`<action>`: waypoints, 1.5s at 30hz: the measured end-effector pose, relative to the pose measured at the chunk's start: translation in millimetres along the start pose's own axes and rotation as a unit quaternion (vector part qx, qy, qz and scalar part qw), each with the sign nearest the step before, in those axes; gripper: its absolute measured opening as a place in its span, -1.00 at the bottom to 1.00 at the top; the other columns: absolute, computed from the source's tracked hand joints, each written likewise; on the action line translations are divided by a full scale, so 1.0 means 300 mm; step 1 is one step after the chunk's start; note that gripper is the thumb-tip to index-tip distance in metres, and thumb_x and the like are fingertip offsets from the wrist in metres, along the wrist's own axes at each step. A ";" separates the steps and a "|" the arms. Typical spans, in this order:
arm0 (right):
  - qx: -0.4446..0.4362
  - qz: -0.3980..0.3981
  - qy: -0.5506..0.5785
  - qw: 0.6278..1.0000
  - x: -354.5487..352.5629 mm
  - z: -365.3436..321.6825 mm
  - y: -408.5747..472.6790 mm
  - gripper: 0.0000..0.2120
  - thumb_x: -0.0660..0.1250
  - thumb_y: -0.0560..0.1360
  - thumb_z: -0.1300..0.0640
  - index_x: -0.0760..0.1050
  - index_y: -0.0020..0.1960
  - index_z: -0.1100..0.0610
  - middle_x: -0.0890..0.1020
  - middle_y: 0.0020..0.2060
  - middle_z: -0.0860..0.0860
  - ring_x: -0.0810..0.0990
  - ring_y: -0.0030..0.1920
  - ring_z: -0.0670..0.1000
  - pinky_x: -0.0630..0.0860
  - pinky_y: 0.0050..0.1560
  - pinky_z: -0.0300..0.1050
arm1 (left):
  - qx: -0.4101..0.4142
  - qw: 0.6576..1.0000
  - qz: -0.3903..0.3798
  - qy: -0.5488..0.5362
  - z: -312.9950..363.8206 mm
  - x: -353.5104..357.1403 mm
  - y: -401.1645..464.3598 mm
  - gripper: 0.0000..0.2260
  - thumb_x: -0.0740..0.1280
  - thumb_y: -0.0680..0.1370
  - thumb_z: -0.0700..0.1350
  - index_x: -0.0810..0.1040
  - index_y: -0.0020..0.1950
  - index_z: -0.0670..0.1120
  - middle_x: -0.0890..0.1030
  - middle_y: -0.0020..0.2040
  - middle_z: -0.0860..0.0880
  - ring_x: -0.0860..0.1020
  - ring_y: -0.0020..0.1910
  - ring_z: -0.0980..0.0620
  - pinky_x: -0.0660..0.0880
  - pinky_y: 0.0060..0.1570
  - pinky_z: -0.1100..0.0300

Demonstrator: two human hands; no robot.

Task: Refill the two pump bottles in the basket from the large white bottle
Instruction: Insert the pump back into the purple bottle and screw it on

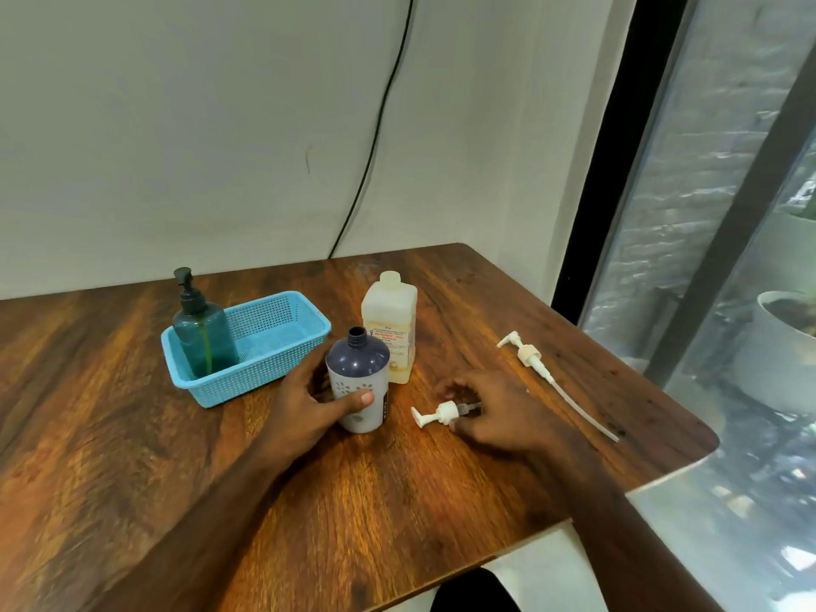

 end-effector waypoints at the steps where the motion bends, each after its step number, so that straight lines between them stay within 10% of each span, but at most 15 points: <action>1: -0.005 0.015 -0.024 1.000 0.006 0.002 0.004 -0.58 0.43 0.45 -0.01 0.48 0.29 -0.15 0.54 0.21 -0.18 0.48 0.21 -0.15 0.47 0.29 0.01 | 0.002 1.000 0.010 0.010 0.000 0.000 -0.002 -0.35 0.61 0.28 0.04 0.46 0.31 0.27 0.62 0.22 0.22 0.58 0.21 0.24 0.57 0.06 0.28; 12: -0.052 0.200 -0.074 0.976 0.015 -0.017 -0.010 -0.71 0.31 0.55 -0.12 0.47 0.26 -0.16 0.57 0.11 -0.22 0.44 0.10 -0.18 0.27 0.34 0.07 | 0.022 0.995 0.037 0.091 0.010 0.013 -0.017 -0.29 0.63 0.31 0.05 0.34 0.34 0.27 0.49 0.20 0.34 0.53 0.16 0.31 0.54 -0.09 0.40; 26: -0.059 0.259 0.071 0.961 -0.015 -0.053 -0.054 -0.52 -0.03 0.63 -0.24 0.23 0.51 -0.17 0.36 0.50 -0.12 0.32 0.48 -0.09 0.28 0.50 0.03 | 0.022 0.991 0.030 0.125 0.011 0.019 -0.032 -0.24 0.62 0.33 0.09 0.36 0.45 0.11 0.53 0.22 0.25 0.53 0.15 0.26 0.48 -0.05 0.39; 32: -0.092 0.356 0.385 0.846 -0.121 -0.173 -0.052 -0.70 0.23 0.62 -0.10 0.40 0.35 -0.16 0.66 -0.01 -0.07 0.66 -0.04 -0.06 0.62 -0.08 -0.09 | 0.022 0.993 0.034 0.107 0.005 0.014 -0.030 -0.30 0.60 0.35 0.10 0.40 0.43 0.12 0.56 0.24 0.24 0.55 0.19 0.26 0.51 -0.03 0.43; 37: -0.165 0.325 0.561 0.744 -0.186 -0.311 0.051 -0.74 0.29 0.62 0.10 0.42 0.30 0.04 0.63 0.06 0.09 0.66 -0.07 0.13 0.61 -0.06 0.10 | 0.036 0.993 0.043 0.102 0.001 0.004 -0.033 -0.36 0.59 0.34 0.16 0.45 0.36 0.16 0.62 0.21 0.20 0.58 0.18 0.25 0.57 0.07 0.29; 45: -0.222 0.332 0.592 0.701 -0.258 -0.476 0.101 -0.74 0.25 0.65 0.16 0.35 0.31 0.19 0.60 0.11 0.17 0.68 -0.08 0.21 0.61 0.04 0.32 | 0.052 0.988 0.102 0.100 0.012 -0.057 -0.033 -0.38 0.63 0.33 0.05 0.51 0.34 0.09 0.64 0.16 0.22 0.59 0.13 0.28 0.57 -0.01 0.35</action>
Point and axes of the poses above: each hand's wrist, its own y-axis towards the middle knuckle, its own x-axis out of the palm, z = x × y, the point moved 7 cm from there along y, towards the middle knuckle
